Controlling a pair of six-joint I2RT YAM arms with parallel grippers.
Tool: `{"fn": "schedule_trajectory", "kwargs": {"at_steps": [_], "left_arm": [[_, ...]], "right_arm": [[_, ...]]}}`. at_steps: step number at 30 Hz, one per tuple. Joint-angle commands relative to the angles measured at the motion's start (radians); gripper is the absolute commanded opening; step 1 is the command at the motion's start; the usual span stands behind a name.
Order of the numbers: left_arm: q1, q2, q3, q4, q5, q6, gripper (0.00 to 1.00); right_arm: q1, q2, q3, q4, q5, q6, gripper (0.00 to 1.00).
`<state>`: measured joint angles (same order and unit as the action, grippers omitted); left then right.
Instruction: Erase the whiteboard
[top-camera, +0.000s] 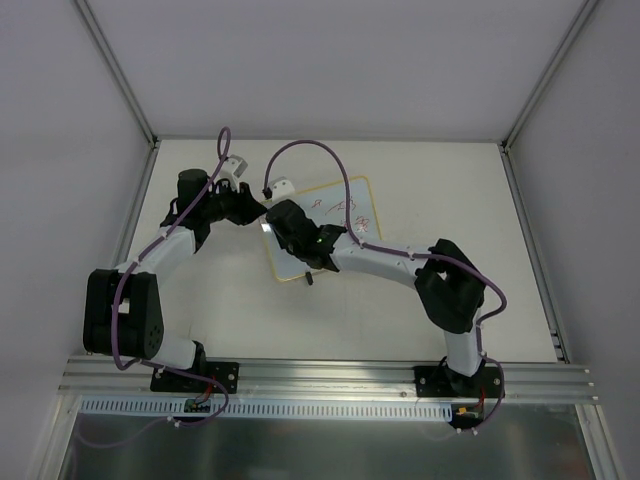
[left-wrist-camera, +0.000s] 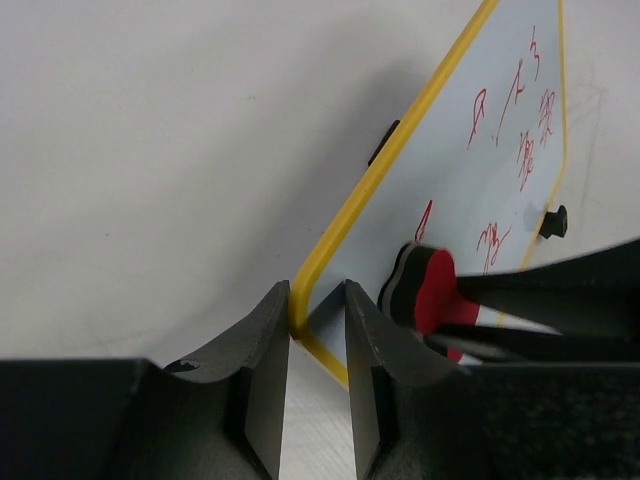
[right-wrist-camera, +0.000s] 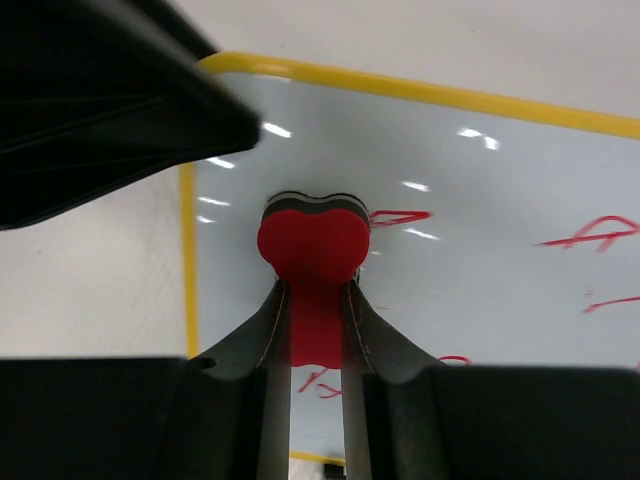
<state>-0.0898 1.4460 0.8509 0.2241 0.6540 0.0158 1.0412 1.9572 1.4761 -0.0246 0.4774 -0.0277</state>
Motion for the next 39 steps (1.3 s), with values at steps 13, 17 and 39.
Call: {"fn": "schedule_trajectory", "kwargs": {"at_steps": [13,17,39], "left_arm": [[-0.011,-0.035,-0.018,-0.098,0.081,0.058,0.00],[-0.011,-0.036,-0.015,-0.098,0.078,0.058,0.00],[-0.011,-0.049,-0.029,-0.111,0.062,0.032,0.00]], "right_arm": [[-0.265,-0.124,-0.168,0.018,0.150,0.025,0.00],[-0.233,-0.109,-0.157,0.018,0.081,0.025,0.00],[-0.075,-0.102,-0.198,0.058,0.042,0.049,0.00]]}}
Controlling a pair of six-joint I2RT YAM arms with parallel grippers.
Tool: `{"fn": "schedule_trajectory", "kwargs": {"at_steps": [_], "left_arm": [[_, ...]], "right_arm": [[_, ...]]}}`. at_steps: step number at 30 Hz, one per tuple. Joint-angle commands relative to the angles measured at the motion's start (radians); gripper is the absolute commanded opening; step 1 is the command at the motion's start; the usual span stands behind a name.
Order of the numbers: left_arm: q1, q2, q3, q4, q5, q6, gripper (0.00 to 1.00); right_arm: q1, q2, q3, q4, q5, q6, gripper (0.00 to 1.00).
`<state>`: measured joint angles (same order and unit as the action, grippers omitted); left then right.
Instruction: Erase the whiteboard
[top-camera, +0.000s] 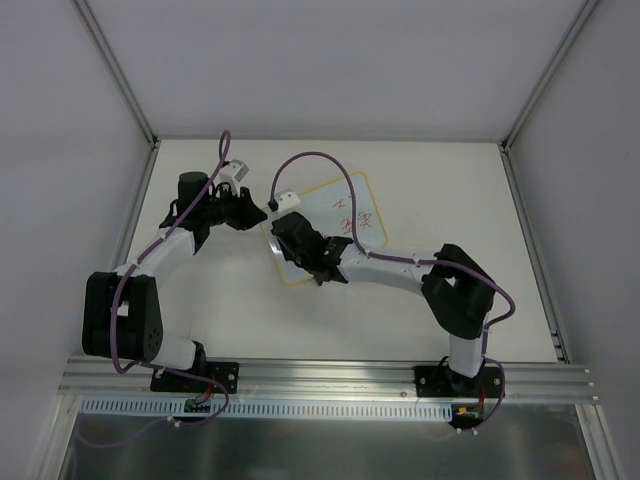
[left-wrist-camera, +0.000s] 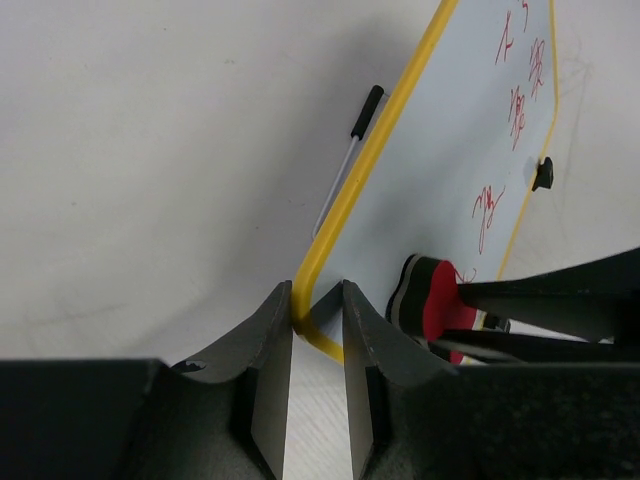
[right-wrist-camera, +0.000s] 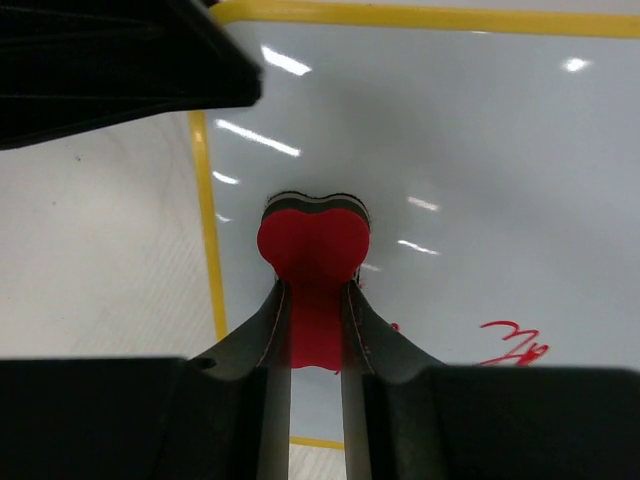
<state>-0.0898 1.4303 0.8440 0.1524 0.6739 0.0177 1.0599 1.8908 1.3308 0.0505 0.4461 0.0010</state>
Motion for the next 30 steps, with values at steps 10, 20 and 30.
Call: {"fn": "schedule_trajectory", "kwargs": {"at_steps": [10,20,30], "left_arm": [[-0.011,-0.044,-0.019,-0.065,0.049,0.047,0.00],[-0.011,-0.056,-0.019,-0.082,0.042,0.064,0.00],[-0.011,-0.051,-0.016,-0.086,0.032,0.062,0.00]], "right_arm": [[-0.357,-0.151,-0.148,-0.005,0.071,0.034,0.00],[-0.405,-0.102,-0.105,-0.006,-0.041,0.054,0.00],[-0.293,-0.076,-0.042,-0.006,-0.093,0.103,0.00]]}}
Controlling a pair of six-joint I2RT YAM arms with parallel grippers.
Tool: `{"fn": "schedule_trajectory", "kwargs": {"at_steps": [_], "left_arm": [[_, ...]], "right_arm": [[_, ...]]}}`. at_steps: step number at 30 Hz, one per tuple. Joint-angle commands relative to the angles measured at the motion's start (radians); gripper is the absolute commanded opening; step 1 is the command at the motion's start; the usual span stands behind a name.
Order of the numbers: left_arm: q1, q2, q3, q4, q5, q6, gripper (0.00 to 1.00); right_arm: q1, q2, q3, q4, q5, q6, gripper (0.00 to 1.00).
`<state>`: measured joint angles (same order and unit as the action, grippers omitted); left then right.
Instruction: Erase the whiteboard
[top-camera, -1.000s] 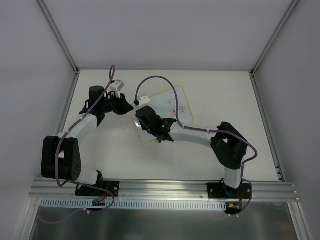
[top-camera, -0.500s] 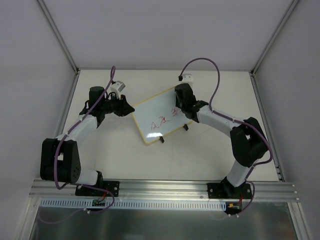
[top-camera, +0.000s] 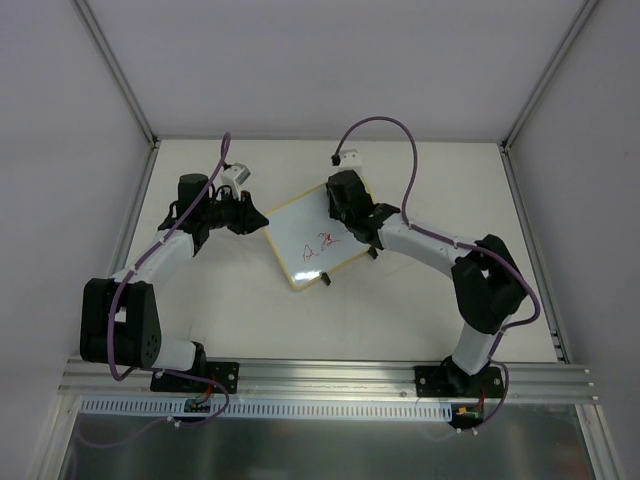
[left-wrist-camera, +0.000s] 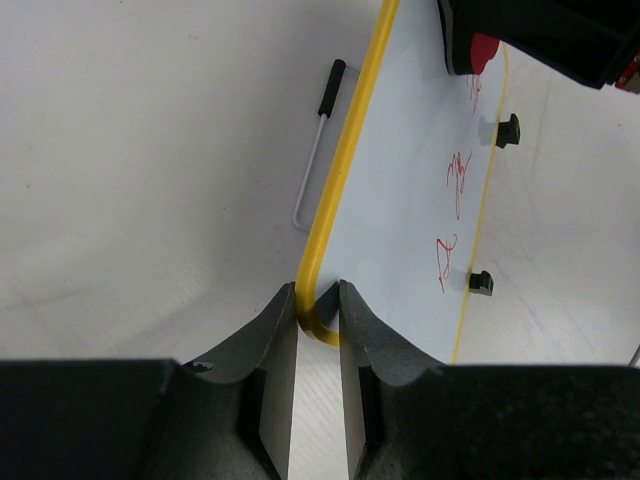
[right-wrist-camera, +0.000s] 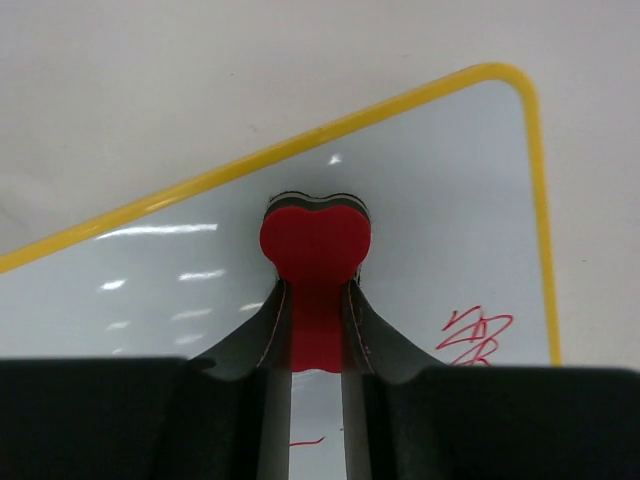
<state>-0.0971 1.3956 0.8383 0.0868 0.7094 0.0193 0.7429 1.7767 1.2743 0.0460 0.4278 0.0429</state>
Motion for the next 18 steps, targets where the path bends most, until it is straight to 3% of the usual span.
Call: {"fn": "schedule_trajectory", "kwargs": {"at_steps": [1,12,18], "left_arm": [[-0.004,-0.017,-0.010,-0.022,-0.007,0.061,0.00],[-0.004,-0.024,-0.004,-0.030,-0.021,0.060,0.00],[-0.004,-0.026,-0.005,-0.035,-0.022,0.059,0.00]], "right_arm": [[0.018,0.038,0.010,-0.003,-0.066,0.061,0.00],[-0.168,-0.072,-0.256,0.000,-0.037,0.288,0.00],[-0.172,-0.094,-0.385,0.017,-0.053,0.417,0.00]]}}
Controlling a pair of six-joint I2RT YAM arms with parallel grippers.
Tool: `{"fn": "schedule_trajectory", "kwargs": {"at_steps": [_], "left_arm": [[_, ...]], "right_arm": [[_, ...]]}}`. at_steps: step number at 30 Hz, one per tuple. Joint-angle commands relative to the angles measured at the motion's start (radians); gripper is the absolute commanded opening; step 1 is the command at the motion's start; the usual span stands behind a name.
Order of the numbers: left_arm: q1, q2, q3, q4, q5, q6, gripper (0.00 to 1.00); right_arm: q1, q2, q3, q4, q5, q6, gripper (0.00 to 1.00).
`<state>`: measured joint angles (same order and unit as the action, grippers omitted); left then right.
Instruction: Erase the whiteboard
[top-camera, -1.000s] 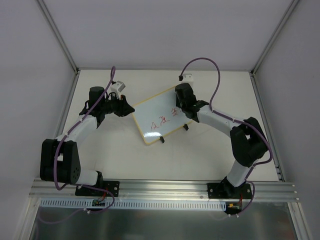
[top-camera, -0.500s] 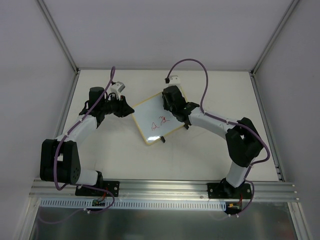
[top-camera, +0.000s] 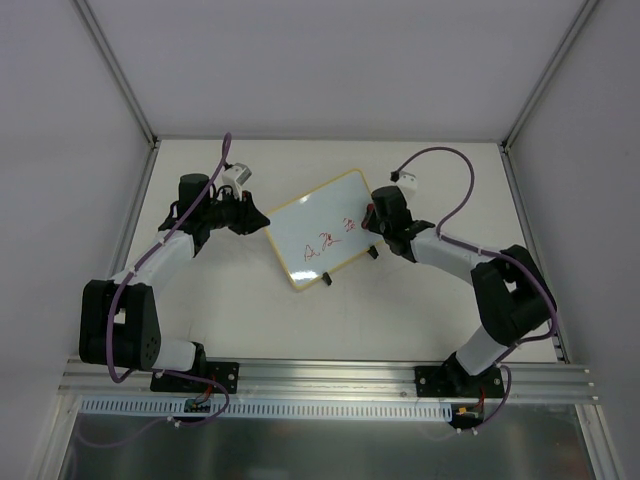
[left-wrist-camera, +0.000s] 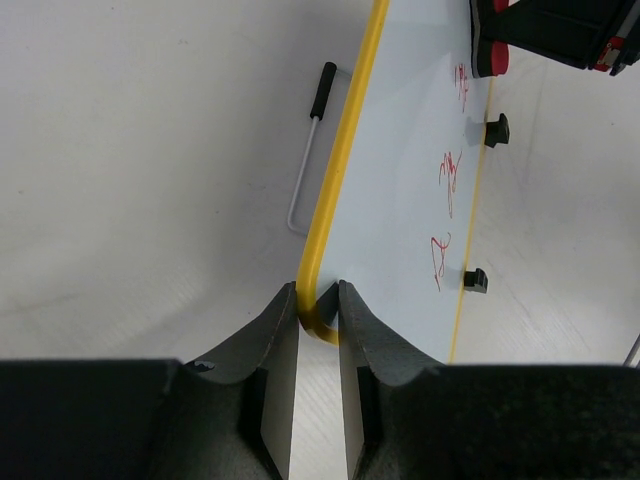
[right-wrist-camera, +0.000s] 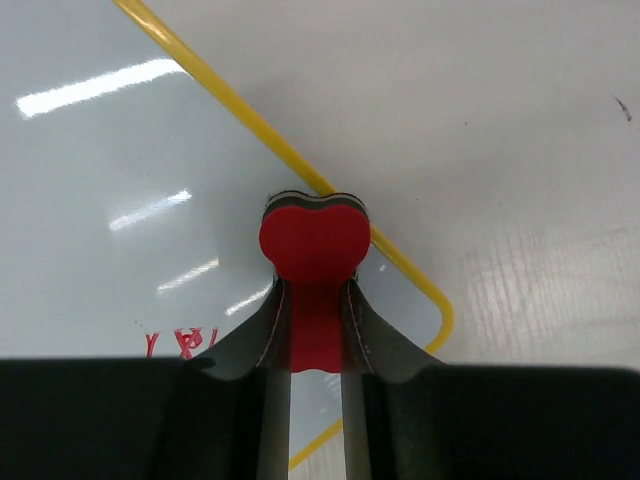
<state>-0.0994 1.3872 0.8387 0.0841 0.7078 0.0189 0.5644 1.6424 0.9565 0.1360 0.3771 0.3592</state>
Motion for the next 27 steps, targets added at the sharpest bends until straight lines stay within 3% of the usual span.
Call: {"fn": "schedule_trajectory", "kwargs": {"at_steps": [1,18,22,27], "left_arm": [[-0.002,-0.017,-0.007,-0.033,-0.021,0.059,0.00],[-0.002,-0.028,-0.010,-0.037,-0.013,0.053,0.00],[-0.002,-0.033,-0.010,-0.038,-0.016,0.059,0.00],[-0.002,-0.033,-0.009,-0.043,-0.022,0.061,0.00]], "right_arm": [[0.006,0.042,-0.073,-0.061,-0.009,0.107,0.00],[0.229,0.163,0.245,-0.053,-0.047,0.034,0.00],[0.209,0.152,0.205,-0.055,-0.018,0.046,0.00],[0.134,0.106,0.041,-0.053,0.000,0.107,0.00]]}}
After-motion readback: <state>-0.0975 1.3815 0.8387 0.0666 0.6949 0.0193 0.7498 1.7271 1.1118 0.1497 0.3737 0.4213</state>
